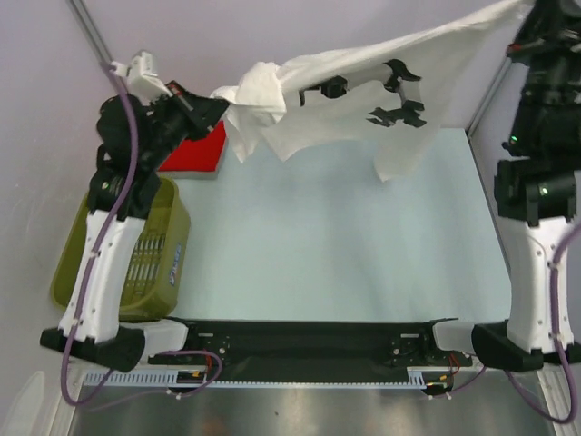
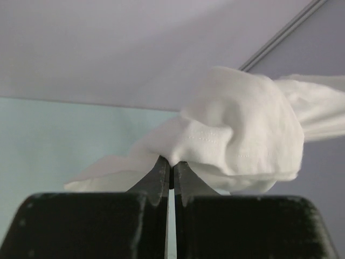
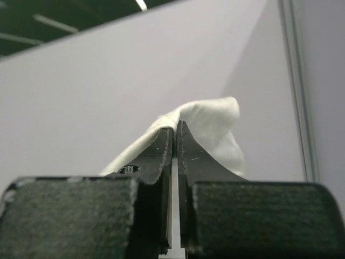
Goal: Fold and stack the t-shirts
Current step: Flatten the tshirt out
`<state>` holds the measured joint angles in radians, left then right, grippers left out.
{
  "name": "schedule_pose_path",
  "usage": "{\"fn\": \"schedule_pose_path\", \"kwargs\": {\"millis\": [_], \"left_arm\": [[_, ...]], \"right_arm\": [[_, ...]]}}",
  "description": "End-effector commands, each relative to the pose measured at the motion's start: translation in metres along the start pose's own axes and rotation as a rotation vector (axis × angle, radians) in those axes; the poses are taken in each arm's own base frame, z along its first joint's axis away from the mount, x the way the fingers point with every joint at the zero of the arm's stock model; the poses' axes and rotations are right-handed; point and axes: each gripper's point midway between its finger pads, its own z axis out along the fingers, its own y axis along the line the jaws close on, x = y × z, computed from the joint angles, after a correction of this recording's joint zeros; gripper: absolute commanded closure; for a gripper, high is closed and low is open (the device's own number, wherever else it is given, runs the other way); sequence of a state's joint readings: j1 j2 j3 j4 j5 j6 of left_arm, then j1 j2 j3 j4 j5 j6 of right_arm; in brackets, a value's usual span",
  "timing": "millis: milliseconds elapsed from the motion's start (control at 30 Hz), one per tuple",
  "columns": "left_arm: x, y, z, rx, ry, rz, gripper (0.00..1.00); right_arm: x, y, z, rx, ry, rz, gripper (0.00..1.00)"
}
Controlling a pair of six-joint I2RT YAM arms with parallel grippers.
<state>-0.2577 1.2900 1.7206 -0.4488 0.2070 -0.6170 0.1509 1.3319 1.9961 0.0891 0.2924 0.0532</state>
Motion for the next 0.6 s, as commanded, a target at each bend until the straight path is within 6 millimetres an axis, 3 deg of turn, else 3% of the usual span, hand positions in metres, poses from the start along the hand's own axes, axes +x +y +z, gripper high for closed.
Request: {"fn": "schedule_pose_path", "kwargs": {"millis": [0,133,233,300,333,400,500,533,567], "left_arm": [[-0.030,-0.019,-0.046,0.017,-0.114,-0.010,1.00],[-0.034,-0.025,-0.079,0.017,-0.169,-0.015,1.00],[-0.032,-0.024,-0.091,0.003,-0.173,-0.023,1.00],[-0.027,-0.019,-0.090,-0.010,-0.165,-0.035,0.99],[-0.020,-0.013,-0.085,-0.025,-0.148,-0.045,1.00],[-0.010,-0.006,-0.078,-0.037,-0.120,-0.067,1.00],[0.018,0.013,-0.059,-0.064,-0.040,-0.099,1.00],[0.036,0.027,-0.048,-0.094,0.006,-0.116,0.99],[0.046,0.035,-0.044,-0.110,0.030,-0.126,1.00]], "right_arm": [[-0.069,-0.001,-0.017,-0.003,-0.163,0.054,1.00],[-0.126,0.005,-0.036,-0.043,-0.257,0.097,1.00],[-0.129,0.007,-0.033,-0.051,-0.248,0.081,1.00],[-0.114,0.008,-0.026,-0.046,-0.212,0.074,1.00],[-0.085,0.007,-0.020,-0.042,-0.159,0.065,1.00],[-0.053,0.008,-0.015,-0.049,-0.101,0.063,1.00],[0.036,0.005,-0.005,-0.043,0.045,0.057,1.00],[0.063,0.003,-0.001,-0.033,0.084,0.060,1.00],[0.100,-0.001,-0.002,-0.019,0.143,0.058,1.00]]}}
